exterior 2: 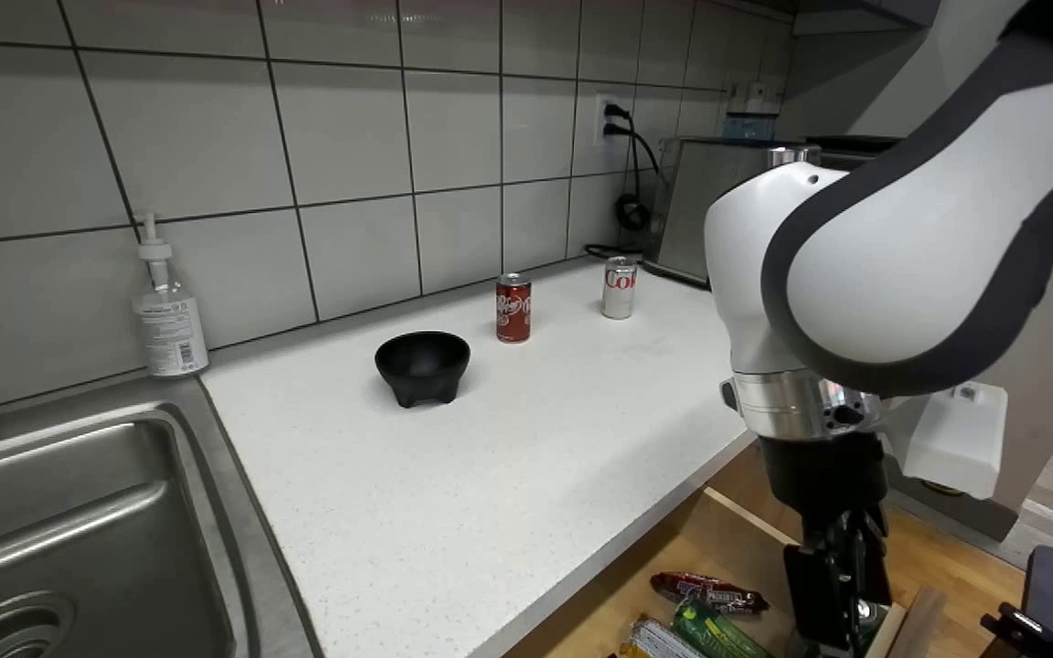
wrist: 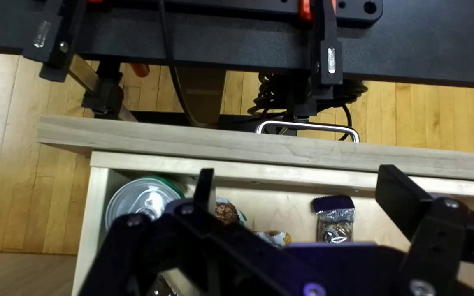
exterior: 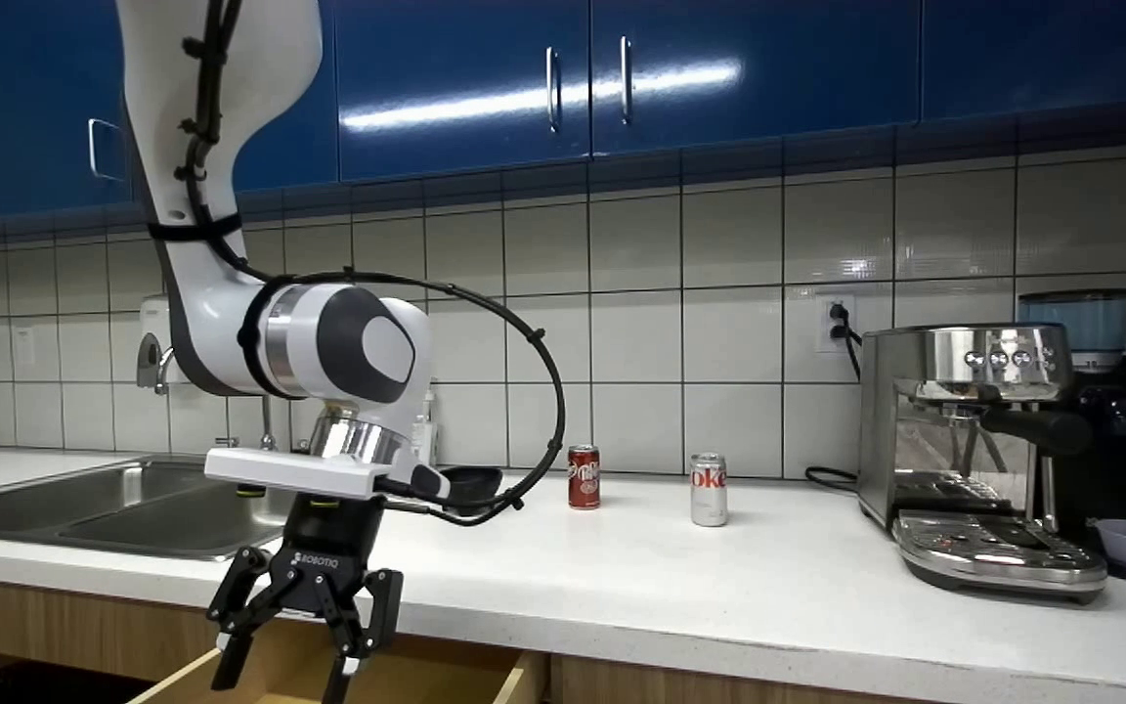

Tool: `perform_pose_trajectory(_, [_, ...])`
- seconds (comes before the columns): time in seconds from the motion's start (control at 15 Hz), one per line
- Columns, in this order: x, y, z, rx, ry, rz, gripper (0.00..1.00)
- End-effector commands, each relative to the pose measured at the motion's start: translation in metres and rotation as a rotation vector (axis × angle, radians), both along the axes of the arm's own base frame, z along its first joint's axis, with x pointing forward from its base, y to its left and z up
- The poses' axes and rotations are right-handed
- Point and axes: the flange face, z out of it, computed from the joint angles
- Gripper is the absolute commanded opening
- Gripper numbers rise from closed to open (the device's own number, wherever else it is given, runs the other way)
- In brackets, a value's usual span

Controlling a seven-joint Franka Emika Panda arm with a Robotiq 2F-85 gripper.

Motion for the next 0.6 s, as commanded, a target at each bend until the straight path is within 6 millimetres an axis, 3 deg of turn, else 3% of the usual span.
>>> perform_pose_trajectory(0.0, [0.005,-0.002,-0.008,0.068,0.08,0.016,1.0])
perform_pose_trajectory(0.53, [-0.001,-0.006,-0.029,0.087,0.196,0.008,1.0])
